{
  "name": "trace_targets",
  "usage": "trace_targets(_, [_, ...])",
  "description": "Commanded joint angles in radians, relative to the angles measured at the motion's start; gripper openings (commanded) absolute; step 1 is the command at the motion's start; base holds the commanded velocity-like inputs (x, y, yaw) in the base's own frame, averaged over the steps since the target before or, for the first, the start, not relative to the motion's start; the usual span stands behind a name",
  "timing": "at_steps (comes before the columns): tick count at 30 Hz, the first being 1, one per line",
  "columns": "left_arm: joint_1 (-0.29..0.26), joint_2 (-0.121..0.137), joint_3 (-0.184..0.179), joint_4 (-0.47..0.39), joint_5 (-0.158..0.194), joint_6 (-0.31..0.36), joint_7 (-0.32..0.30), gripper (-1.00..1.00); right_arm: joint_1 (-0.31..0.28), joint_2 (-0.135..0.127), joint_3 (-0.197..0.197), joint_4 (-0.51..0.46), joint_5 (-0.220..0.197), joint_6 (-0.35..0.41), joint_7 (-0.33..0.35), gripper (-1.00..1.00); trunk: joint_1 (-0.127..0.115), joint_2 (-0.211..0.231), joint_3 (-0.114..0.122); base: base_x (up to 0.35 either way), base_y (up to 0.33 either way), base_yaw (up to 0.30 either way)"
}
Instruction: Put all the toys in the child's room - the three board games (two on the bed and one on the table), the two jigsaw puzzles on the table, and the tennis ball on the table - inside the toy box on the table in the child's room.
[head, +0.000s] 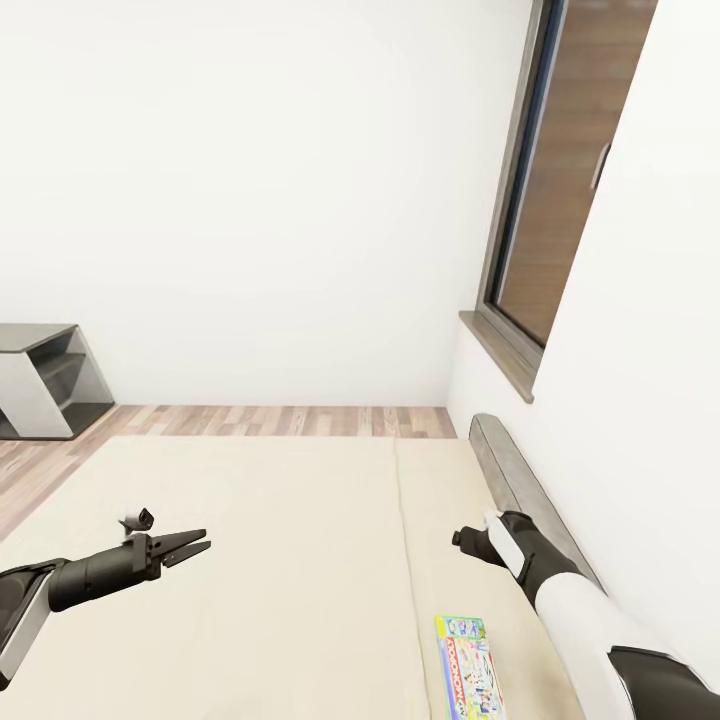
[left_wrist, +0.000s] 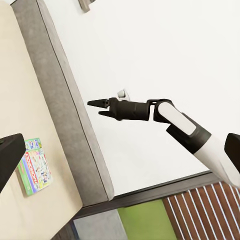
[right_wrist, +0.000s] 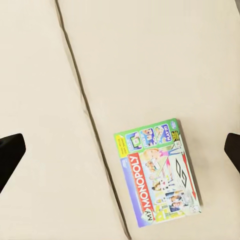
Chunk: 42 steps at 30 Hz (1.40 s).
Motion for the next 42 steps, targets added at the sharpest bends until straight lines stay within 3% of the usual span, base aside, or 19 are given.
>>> trace_targets(1, [-0.001, 0.000, 0.000, 0.000, 0.002, 0.011, -0.002, 1.00, -0.001, 0.001, -0.002, -0.002, -0.011, 0.003, -0.007, 1.00, 0.001, -0.002, -0.002, 0.000, 0.000, 0.000])
trace_targets(42, [-0.001, 0.000, 0.001, 0.000, 0.002, 0.011, -0.002, 1.00, -0.003, 0.002, 0.002, -0.001, -0.011, -0.004, -0.007, 1.00, 0.001, -0.002, -0.063, 0.000, 0.000, 0.000])
